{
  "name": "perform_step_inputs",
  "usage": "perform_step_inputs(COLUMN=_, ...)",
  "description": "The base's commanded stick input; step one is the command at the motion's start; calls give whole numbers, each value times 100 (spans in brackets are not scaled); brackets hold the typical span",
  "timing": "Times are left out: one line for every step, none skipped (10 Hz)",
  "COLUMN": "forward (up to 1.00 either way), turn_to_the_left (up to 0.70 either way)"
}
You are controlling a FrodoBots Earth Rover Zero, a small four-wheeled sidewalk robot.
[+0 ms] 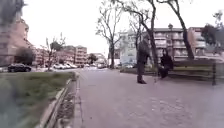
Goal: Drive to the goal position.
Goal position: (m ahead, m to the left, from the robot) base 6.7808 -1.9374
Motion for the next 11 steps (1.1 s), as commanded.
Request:
perform_step_inputs(forward=70, turn_to_the_left=-27)
perform_step_inputs(forward=70, turn_to_the_left=-27)
perform_step_inputs(forward=70, turn_to_the_left=-27)
perform_step_inputs(forward=70, turn_to_the_left=-27)
perform_step_inputs(forward=70, turn_to_the_left=-27)
perform_step_inputs(forward=70, turn_to_the_left=-27)
perform_step_inputs(forward=70, turn_to_the_left=-27)
perform_step_inputs(forward=70, turn_to_the_left=-27)
perform_step_inputs(forward=52, turn_to_the_left=-20)
perform_step_inputs(forward=20, turn_to_the_left=-8)
perform_step_inputs(forward=0, turn_to_the_left=0)
